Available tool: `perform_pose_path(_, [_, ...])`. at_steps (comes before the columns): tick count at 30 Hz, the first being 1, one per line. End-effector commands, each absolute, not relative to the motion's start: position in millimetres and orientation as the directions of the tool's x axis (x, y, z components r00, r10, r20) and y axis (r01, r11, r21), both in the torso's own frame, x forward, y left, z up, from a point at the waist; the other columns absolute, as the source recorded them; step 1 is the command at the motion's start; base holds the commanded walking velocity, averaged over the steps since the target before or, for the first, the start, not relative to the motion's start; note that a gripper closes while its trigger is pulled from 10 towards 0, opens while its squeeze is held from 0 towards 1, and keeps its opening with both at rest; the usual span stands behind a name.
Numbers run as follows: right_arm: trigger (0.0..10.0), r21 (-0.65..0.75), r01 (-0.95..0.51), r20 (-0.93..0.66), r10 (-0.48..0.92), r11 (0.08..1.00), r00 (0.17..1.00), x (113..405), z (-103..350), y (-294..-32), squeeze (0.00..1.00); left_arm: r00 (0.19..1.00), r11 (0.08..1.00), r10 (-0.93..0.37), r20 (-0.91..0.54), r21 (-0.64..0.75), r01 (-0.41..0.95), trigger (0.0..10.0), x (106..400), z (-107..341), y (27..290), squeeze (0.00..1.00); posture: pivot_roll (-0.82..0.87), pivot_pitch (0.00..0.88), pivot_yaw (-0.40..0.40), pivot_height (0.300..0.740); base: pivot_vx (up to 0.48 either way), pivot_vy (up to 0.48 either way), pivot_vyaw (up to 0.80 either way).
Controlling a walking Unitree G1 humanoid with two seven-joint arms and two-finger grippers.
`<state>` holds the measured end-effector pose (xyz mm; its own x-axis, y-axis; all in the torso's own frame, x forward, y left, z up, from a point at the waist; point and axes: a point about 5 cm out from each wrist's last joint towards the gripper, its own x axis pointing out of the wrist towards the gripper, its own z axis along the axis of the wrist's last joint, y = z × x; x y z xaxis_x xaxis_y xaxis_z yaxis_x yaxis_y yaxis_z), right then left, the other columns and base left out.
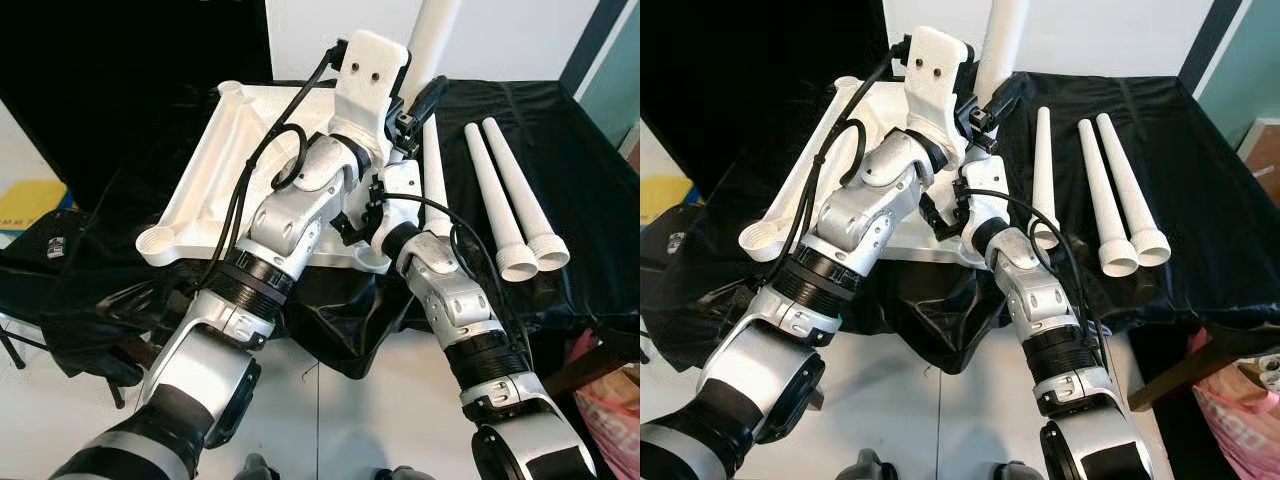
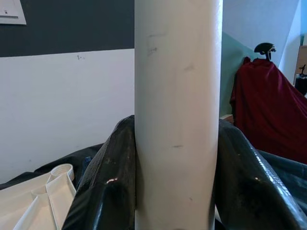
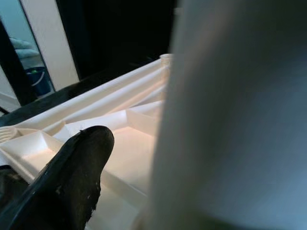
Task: Building children table
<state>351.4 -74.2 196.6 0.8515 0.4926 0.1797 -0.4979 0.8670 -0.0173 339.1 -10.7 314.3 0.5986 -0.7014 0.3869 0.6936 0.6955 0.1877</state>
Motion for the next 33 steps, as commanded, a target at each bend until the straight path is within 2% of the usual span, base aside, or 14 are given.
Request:
perform_pose_path(1, [10.0, -0.020, -0.485, 0.190, 0.479, 0.874, 0.857, 354.7, 200.3, -73.0, 0.00, 0.562, 0.677, -0.714, 0.417, 0.206, 0.707, 10.0, 331.1, 318.7, -15.3, 0.00, -0.03, 0.059, -0.006, 0.740, 0.000, 0.000, 0.00])
perform_pose_path(7, [9.1, -0.020, -0.475, 0.191, 0.470, 0.880, 0.862, 356.3, 201.1, -72.7, 0.00, 0.562, 0.677, -0.713, 0.419, 0.204, 0.707, 10.0, 330.2, 318.6, -15.9, 0.00, -0.03, 0.058, -0.007, 0.740, 0.000, 0.000, 0.00])
perform_pose_path(8, [2.9, -0.021, -0.464, 0.199, 0.459, 0.886, 0.866, 358.2, 202.6, -73.0, 0.00, 0.561, 0.677, -0.713, 0.421, 0.206, 0.706, 10.0, 328.9, 318.5, -16.5, 0.00, -0.02, 0.055, -0.010, 0.740, 0.000, 0.000, 0.00])
perform_pose_path(9, [2.9, -0.021, -0.464, 0.199, 0.459, 0.886, 0.866, 358.2, 202.6, -73.0, 0.00, 0.561, 0.677, -0.713, 0.421, 0.206, 0.706, 10.0, 328.9, 318.5, -16.5, 0.00, -0.02, 0.055, -0.010, 0.740, 0.000, 0.000, 0.00])
perform_pose_path(10, [0.0, -0.026, -0.455, 0.209, 0.450, 0.890, 0.868, 359.5, 204.0, -73.5, 0.00, 0.560, 0.677, -0.713, 0.422, 0.207, 0.706, 10.0, 328.0, 318.4, -16.9, 0.00, -0.02, 0.051, -0.010, 0.740, 0.000, 0.000, 0.00])
perform_pose_path(19, [0.0, 0.012, -0.432, 0.236, 0.417, 0.902, 0.878, 362.2, 208.4, -76.3, 0.00, 0.552, 0.670, -0.721, 0.420, 0.218, 0.709, 10.0, 328.0, 317.6, -16.3, 0.00, -0.02, 0.047, -0.003, 0.740, 0.000, 0.000, 0.00])
perform_pose_path(20, [2.7, 0.022, -0.420, 0.235, 0.403, 0.907, 0.884, 362.6, 208.0, -77.0, 0.00, 0.550, 0.669, -0.722, 0.420, 0.219, 0.710, 10.0, 327.9, 317.4, -16.3, 0.00, -0.02, 0.047, -0.002, 0.740, 0.000, 0.000, 0.00])
perform_pose_path(21, [4.5, 0.029, -0.407, 0.234, 0.389, 0.913, 0.891, 363.1, 207.7, -77.7, 0.00, 0.549, 0.668, -0.723, 0.419, 0.219, 0.712, 10.0, 327.8, 317.3, -16.3, 0.00, -0.02, 0.047, -0.002, 0.740, 0.000, 0.000, 0.00])
perform_pose_path(22, [4.5, 0.029, -0.407, 0.234, 0.389, 0.913, 0.891, 363.1, 207.7, -77.7, 0.00, 0.549, 0.668, -0.723, 0.419, 0.219, 0.712, 10.0, 327.8, 317.3, -16.3, 0.00, -0.02, 0.047, -0.002, 0.740, 0.000, 0.000, 0.00])
perform_pose_path(23, [10.0, 0.041, -0.393, 0.230, 0.374, 0.919, 0.899, 363.9, 207.2, -78.3, 0.00, 0.544, 0.661, -0.727, 0.420, 0.209, 0.721, 10.0, 327.4, 316.8, -16.5, 0.00, -0.02, 0.047, -0.002, 0.740, 0.000, 0.000, 0.00])
perform_pose_path(24, [10.0, 0.041, -0.393, 0.230, 0.374, 0.919, 0.899, 363.9, 207.2, -78.3, 0.00, 0.544, 0.661, -0.727, 0.420, 0.209, 0.721, 10.0, 327.4, 316.8, -16.5, 0.00, -0.02, 0.047, -0.002, 0.740, 0.000, 0.000, 0.00])
perform_pose_path(25, [10.0, 0.051, -0.380, 0.226, 0.360, 0.924, 0.905, 364.5, 206.5, -79.0, 0.00, 0.545, 0.658, -0.722, 0.426, 0.179, 0.732, 10.0, 327.6, 316.4, -15.8, 1.00, -0.02, 0.045, -0.001, 0.740, 0.000, 0.000, 0.00])
perform_pose_path(32, [10.0, 0.101, -0.353, 0.213, 0.326, 0.930, 0.921, 365.7, 203.0, -81.2, 0.00, 0.577, 0.686, -0.692, 0.434, 0.146, 0.713, 10.0, 331.1, 317.4, -9.3, 1.00, -0.02, 0.041, -0.002, 0.740, 0.000, 0.000, 0.00])
perform_pose_path(33, [10.0, 0.106, -0.338, 0.211, 0.311, 0.935, 0.927, 366.2, 201.0, -83.0, 0.00, 0.595, 0.702, -0.678, 0.432, 0.138, 0.699, 10.0, 333.7, 317.1, -4.2, 0.00, -0.02, 0.041, -0.002, 0.740, 0.000, 0.000, 0.00])
